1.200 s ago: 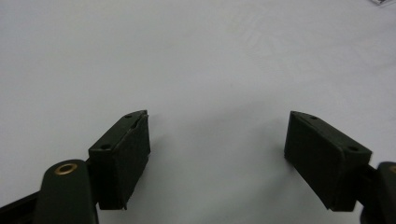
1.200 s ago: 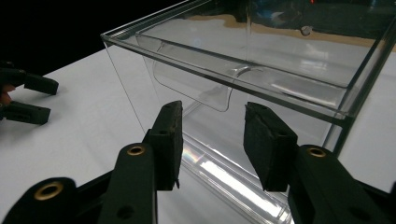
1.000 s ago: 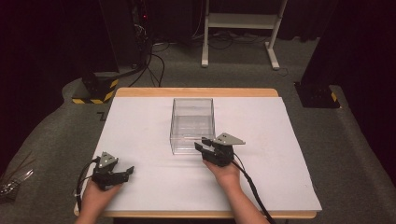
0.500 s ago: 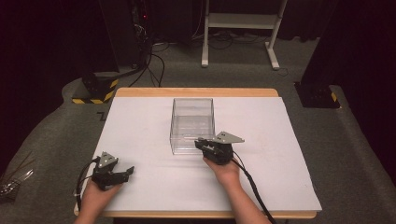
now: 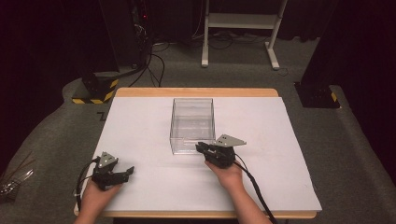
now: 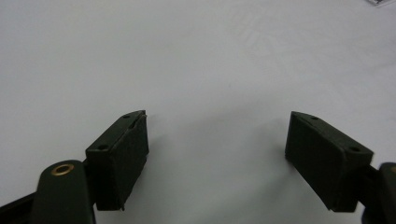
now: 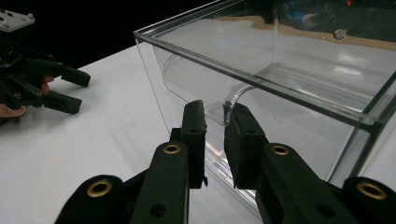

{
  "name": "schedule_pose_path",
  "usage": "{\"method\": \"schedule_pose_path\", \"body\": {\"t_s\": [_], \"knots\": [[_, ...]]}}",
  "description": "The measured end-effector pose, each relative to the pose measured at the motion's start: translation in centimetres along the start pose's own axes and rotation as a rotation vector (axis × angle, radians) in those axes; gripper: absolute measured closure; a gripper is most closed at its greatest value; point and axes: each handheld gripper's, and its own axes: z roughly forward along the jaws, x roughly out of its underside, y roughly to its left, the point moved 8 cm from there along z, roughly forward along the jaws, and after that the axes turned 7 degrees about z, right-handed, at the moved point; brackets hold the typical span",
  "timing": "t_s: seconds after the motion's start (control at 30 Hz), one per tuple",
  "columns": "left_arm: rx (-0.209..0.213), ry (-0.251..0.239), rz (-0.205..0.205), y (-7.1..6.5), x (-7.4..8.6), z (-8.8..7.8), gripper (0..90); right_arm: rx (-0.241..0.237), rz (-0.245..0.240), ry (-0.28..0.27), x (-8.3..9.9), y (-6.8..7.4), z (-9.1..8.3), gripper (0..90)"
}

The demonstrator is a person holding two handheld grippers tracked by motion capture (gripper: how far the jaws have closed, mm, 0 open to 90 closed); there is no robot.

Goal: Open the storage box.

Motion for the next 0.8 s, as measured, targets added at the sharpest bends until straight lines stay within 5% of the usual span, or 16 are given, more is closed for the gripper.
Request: {"method": "schedule_pose_path", "body": {"t_s": [0.8], "knots": [[-0.003, 0.000, -0.002, 0.0, 0.0, 0.0, 21.5, -0.060, -0.015, -0.003, 2.1, 2.7, -2.7, 81.7]]}}
